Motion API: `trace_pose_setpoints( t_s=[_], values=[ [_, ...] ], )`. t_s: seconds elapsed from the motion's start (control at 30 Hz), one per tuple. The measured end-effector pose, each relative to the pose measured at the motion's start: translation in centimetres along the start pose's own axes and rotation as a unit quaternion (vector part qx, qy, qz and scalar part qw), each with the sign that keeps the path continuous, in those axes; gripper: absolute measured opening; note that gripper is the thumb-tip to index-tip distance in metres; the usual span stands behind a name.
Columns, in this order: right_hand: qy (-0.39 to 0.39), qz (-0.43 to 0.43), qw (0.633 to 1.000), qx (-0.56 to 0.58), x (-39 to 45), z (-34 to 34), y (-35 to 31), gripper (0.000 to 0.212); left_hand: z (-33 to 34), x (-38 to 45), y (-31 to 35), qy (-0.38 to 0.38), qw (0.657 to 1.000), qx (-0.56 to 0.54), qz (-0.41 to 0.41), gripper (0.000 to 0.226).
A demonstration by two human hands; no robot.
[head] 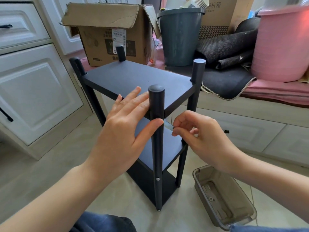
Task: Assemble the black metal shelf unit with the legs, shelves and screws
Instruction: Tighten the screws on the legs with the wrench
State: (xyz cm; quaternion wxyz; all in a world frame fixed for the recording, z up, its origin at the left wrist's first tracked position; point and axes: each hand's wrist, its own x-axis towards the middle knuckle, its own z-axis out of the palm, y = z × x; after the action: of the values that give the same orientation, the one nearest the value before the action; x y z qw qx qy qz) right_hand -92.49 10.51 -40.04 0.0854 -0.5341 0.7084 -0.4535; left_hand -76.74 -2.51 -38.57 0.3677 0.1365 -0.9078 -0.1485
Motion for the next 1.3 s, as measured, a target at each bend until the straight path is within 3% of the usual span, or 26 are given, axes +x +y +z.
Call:
trace_pose_setpoints(
  t_s=[0.93,1.3],
  values=[
    [0.043,-0.021,0.999,-0.012,0.48,0.22,0.04,0.018,-0.19,-0.10,0.31,-0.005,1.000,-0.018,-0.017,0.052],
    [0.039,-0.002,0.997,0.059,0.79,0.31,-0.18,0.014,-0.20,-0.12,0.24,-0.014,1.000,-0.019,-0.020,0.051]
  ],
)
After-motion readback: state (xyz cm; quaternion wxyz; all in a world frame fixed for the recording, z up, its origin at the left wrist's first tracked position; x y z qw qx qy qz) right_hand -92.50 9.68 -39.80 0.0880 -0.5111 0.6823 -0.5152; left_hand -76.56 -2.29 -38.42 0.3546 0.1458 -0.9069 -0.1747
